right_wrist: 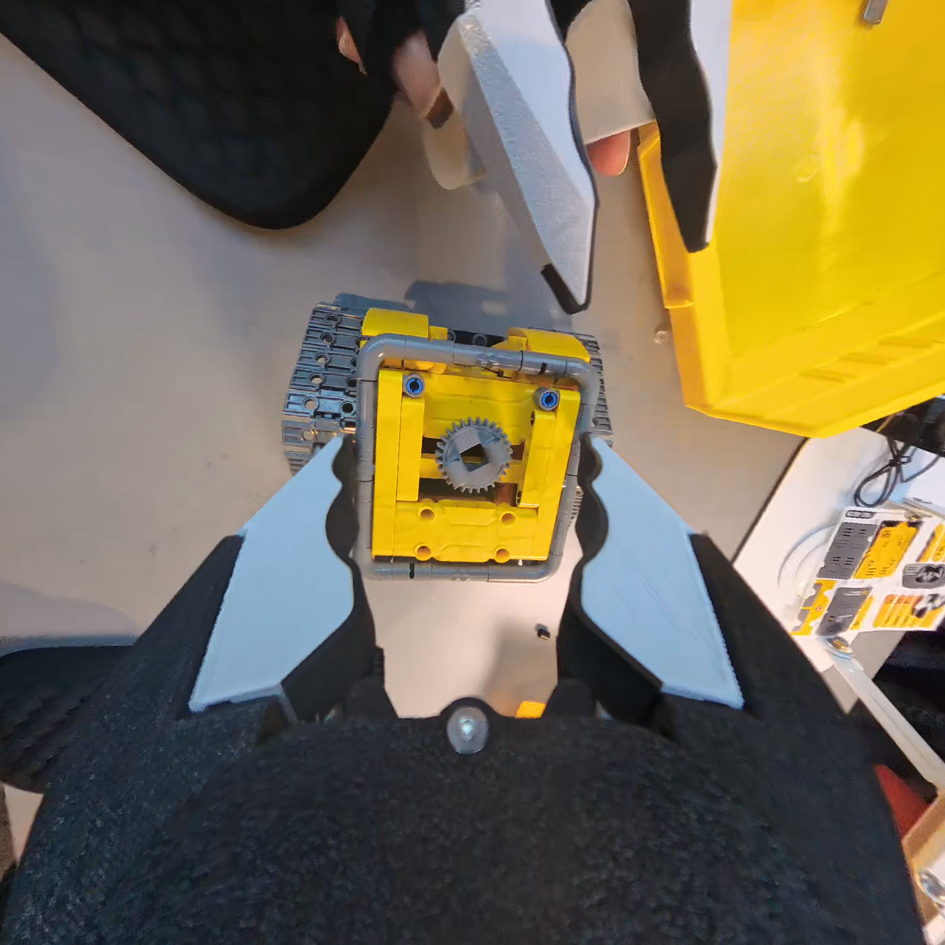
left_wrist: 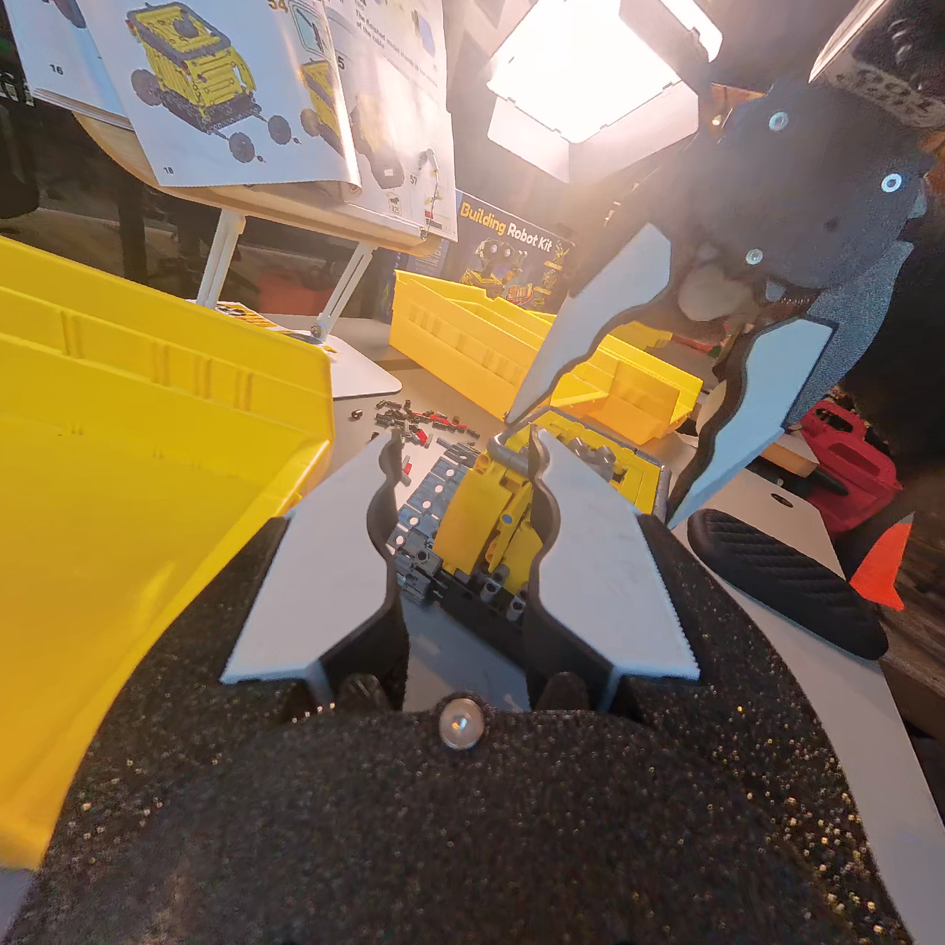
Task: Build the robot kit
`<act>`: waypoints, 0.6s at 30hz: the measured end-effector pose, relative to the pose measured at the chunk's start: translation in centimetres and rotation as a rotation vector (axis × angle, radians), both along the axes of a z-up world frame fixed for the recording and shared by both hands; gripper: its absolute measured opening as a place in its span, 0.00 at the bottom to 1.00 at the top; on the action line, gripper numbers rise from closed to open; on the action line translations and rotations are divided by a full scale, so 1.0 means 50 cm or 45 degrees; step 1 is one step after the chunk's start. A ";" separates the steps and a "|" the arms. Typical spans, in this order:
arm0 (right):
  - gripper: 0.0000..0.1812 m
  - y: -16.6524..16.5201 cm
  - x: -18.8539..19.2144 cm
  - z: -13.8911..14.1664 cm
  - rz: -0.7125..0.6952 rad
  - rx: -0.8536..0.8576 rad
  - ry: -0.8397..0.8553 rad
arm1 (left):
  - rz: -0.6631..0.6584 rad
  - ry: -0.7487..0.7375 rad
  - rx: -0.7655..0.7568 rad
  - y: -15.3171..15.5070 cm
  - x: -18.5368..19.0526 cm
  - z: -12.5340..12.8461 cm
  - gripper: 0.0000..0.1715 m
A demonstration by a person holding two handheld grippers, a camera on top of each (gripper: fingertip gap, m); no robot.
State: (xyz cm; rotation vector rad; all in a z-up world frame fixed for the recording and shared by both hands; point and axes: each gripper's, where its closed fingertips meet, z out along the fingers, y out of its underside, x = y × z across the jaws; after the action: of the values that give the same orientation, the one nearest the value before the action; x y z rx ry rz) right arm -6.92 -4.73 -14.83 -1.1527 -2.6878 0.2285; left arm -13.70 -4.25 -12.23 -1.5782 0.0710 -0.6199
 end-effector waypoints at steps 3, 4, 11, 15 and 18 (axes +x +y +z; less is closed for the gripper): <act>0.47 0.012 0.024 0.005 0.014 0.003 -0.029 | 0.007 -0.013 -0.004 0.001 -0.004 -0.001 0.28; 0.46 0.019 0.038 0.005 0.020 0.013 -0.046 | 0.006 -0.017 -0.007 0.001 -0.004 -0.001 0.28; 0.45 0.075 0.142 0.004 0.018 0.069 -0.088 | -0.006 -0.005 -0.021 0.003 0.001 -0.005 0.28; 0.45 0.098 0.194 0.004 0.028 0.041 -0.049 | -0.018 0.039 -0.021 0.002 0.011 -0.006 0.28; 0.45 0.092 0.219 0.004 0.108 0.001 0.013 | -0.038 0.086 -0.028 0.001 0.023 -0.009 0.28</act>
State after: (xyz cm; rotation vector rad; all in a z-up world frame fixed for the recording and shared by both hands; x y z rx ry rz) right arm 4.04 -0.13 -14.64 -1.0361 -2.7303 0.2463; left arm -12.52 -4.20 -12.69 -1.6221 0.1387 -0.5920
